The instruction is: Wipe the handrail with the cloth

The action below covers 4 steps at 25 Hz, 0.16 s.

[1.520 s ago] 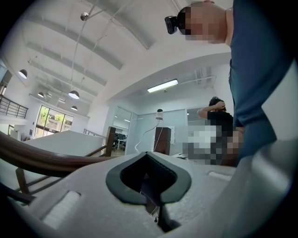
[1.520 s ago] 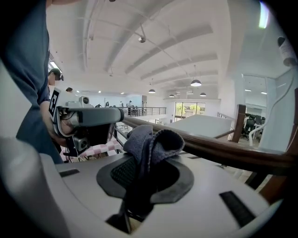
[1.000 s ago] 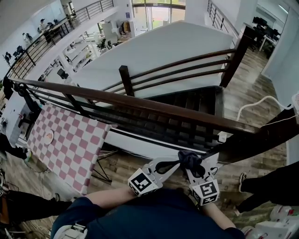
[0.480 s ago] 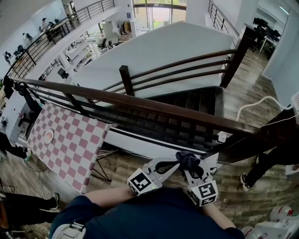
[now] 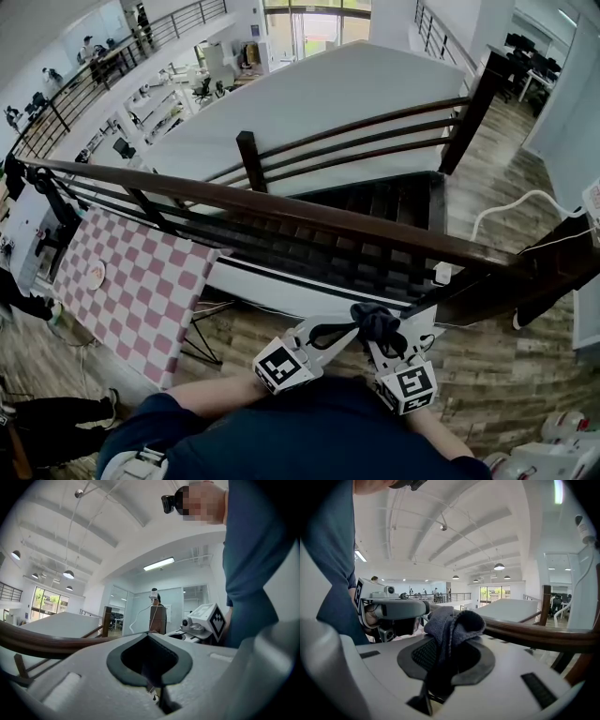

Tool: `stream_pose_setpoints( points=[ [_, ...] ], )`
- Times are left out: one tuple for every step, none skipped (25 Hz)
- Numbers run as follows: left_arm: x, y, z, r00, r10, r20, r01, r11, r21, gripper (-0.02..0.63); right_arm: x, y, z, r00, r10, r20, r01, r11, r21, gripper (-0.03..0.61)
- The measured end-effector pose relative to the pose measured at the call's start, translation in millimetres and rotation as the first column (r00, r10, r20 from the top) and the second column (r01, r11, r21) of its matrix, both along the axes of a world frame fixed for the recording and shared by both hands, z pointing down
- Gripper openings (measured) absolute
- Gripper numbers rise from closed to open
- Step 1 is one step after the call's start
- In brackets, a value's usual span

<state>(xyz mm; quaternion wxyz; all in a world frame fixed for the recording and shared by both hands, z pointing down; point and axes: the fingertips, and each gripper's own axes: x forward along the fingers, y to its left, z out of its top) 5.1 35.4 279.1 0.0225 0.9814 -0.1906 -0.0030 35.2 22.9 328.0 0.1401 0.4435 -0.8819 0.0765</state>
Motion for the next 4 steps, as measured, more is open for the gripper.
stream_pose_setpoints(
  points=[
    [0.6, 0.8, 0.8, 1.000, 0.001, 0.000, -0.001, 1.000, -0.002, -0.005, -0.7, 0.5, 0.2, 1.000, -0.002, 0.001, 0.002, 1.000, -0.001, 0.091],
    [1.2, 1.1, 1.2, 1.000, 0.001, 0.000, -0.001, 1.000, -0.002, -0.005, -1.0, 1.1, 0.3, 1.000, -0.004, 0.002, 0.004, 1.000, 0.000, 0.091],
    [1.8, 1.2, 1.3, 1.000, 0.000, 0.000, 0.000, 1.000, -0.001, -0.005, -1.0, 1.6, 0.3, 1.000, -0.006, 0.002, 0.006, 1.000, 0.000, 0.091],
    [2.3, 1.1, 1.4, 1.000, -0.001, 0.000, 0.001, 1.000, 0.000, -0.005, -0.9, 2.1, 0.3, 1.000, -0.008, 0.001, 0.008, 1.000, 0.001, 0.091]
  ],
)
